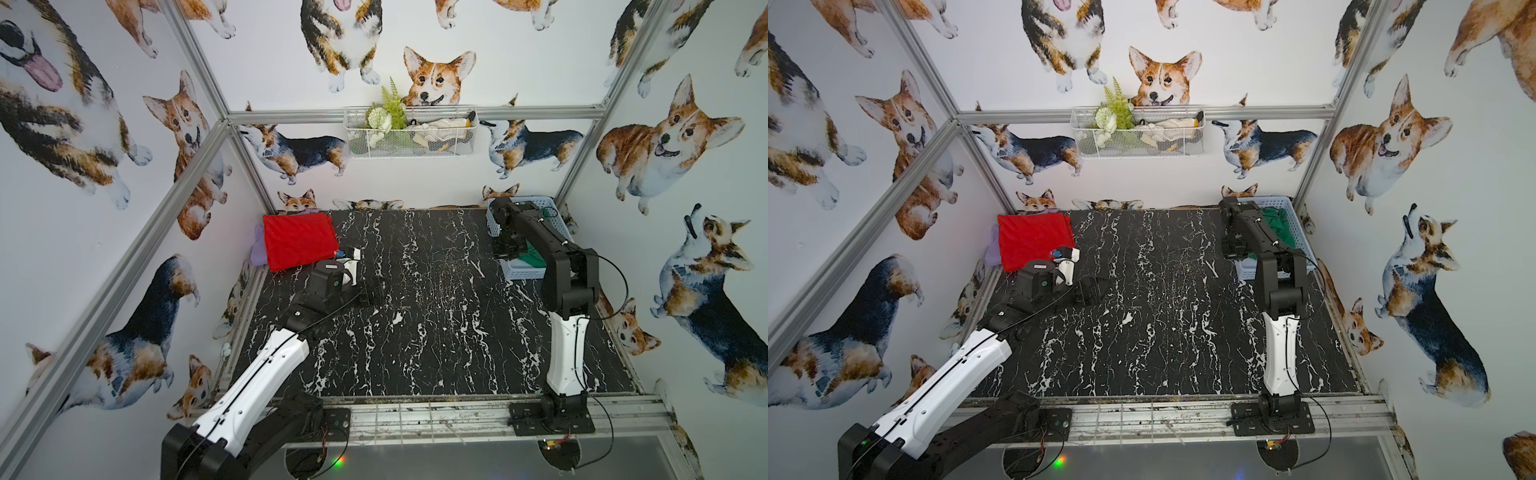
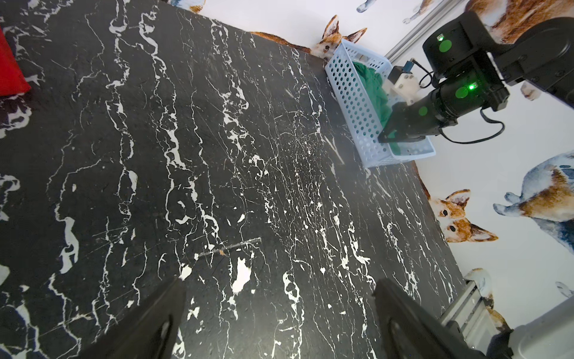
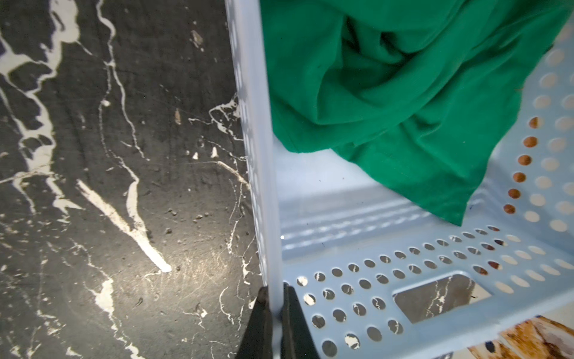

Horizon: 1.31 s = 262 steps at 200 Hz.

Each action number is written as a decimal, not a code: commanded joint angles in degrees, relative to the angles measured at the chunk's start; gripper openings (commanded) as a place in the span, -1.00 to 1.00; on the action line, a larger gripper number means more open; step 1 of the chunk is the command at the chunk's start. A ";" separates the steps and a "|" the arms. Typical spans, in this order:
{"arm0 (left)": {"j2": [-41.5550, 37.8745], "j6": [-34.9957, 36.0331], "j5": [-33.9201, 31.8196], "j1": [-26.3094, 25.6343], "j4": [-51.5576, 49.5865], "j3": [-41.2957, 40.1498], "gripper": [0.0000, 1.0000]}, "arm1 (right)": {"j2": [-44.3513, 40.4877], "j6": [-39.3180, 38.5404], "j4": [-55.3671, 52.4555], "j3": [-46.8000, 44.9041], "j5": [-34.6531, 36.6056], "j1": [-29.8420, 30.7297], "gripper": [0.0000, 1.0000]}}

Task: Fold and stack t-shirts
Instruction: Move the bin to the corner of the board.

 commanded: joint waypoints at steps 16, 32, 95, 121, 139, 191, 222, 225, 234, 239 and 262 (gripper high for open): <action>1.92 -1.66 0.38 -0.01 3.21 -0.89 1.00 | 3.85 -1.65 -0.72 1.44 6.60 -1.40 -1.00; 2.50 -1.78 0.79 -0.04 3.18 -0.72 1.00 | 4.69 -1.71 -1.69 3.65 6.27 -2.79 -1.00; 3.31 -1.68 0.68 -0.09 2.07 1.33 1.00 | 6.75 -2.59 -3.24 9.49 6.62 -4.28 -1.00; 3.55 -1.37 -0.41 -0.18 0.40 2.69 1.00 | 8.04 -2.92 -3.61 11.73 6.12 -4.55 -1.00; 4.58 -1.39 -2.44 -0.26 -1.49 4.93 1.00 | 8.98 -3.06 -3.56 12.77 6.01 -4.63 -1.00; 14.35 -1.65 -20.56 -2.92 -16.51 19.77 1.00 | 7.24 -1.49 -3.69 12.60 3.29 -4.63 -0.24; 20.51 -1.94 -28.95 -5.07 -22.84 25.89 1.00 | 4.66 -0.67 -3.77 12.23 1.72 -4.33 0.99; 21.01 -1.92 -29.65 -5.27 -23.28 26.38 1.00 | 4.44 -0.52 -3.74 12.04 1.69 -4.24 0.99; 22.61 -1.92 -31.54 -5.91 -24.78 27.77 1.00 | 3.58 -0.36 -3.55 11.38 2.03 -4.20 0.99; 23.52 -1.83 -32.51 -6.15 -25.58 28.54 1.00 | 3.14 -0.30 -3.31 10.83 2.18 -4.10 0.99; 26.79 -1.74 -36.48 -7.73 -28.62 31.30 1.00 | 0.87 -0.17 -1.96 7.79 2.41 -3.93 0.99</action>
